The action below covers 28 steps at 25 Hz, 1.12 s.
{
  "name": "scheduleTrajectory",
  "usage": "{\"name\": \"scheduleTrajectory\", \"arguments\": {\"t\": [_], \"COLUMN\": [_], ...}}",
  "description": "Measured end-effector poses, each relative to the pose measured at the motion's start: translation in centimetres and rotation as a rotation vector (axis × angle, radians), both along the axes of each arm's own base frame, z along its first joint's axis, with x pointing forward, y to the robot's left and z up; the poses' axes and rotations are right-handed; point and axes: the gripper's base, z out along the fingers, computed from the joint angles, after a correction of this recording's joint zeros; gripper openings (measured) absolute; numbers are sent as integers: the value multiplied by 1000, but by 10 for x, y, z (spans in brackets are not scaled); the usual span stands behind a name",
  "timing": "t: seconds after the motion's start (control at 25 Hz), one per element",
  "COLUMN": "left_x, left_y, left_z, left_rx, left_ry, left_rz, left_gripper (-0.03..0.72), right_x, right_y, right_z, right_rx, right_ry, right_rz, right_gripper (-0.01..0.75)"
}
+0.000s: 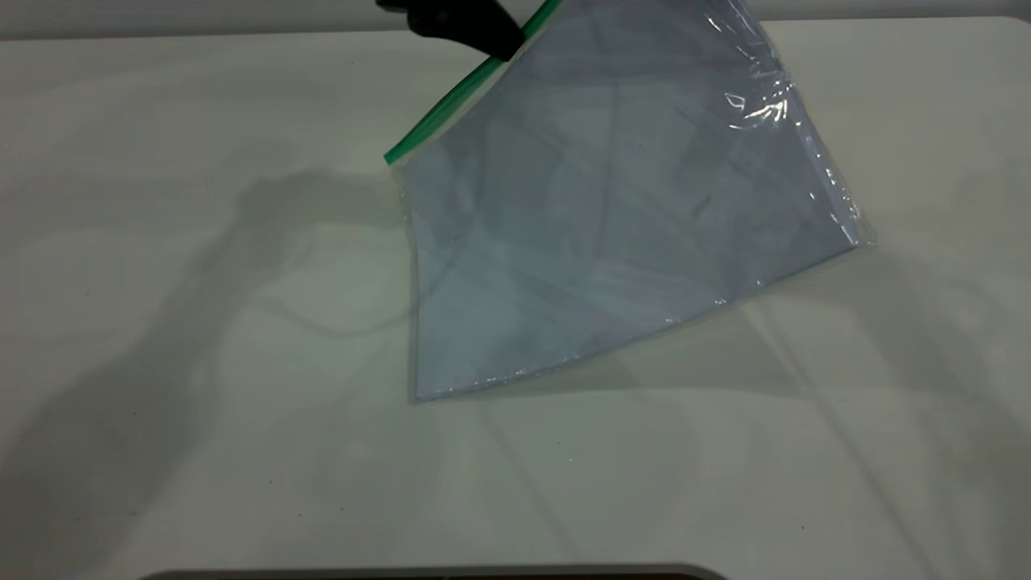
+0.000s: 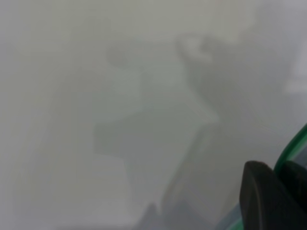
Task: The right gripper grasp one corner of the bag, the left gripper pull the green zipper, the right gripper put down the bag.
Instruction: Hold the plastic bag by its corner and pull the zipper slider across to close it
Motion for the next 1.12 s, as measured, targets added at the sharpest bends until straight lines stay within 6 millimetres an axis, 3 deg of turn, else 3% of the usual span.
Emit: {"name": "scheduleTrajectory", "arguments": {"t": [0.36, 0.68, 0.88, 1.12], "left_x": [8, 17, 20, 20], "left_y": [27, 65, 82, 89], "left_z": [-28, -50, -55, -58], "left_rx": [30, 88, 96, 137], "left_ry": [45, 62, 74, 65], "left_rz": [50, 106, 138, 131], "left_gripper": [59, 61, 61, 63], "right_x": [2, 3, 3, 3], "right_y": [-5, -7, -7, -7], "right_z": [1, 2, 2, 2], "right_rx": [17, 24, 24, 25], "right_ry": [-4, -5, -7, -8], "right_rz": [-12, -19, -18, -19], "right_gripper": [34, 34, 34, 34]}}
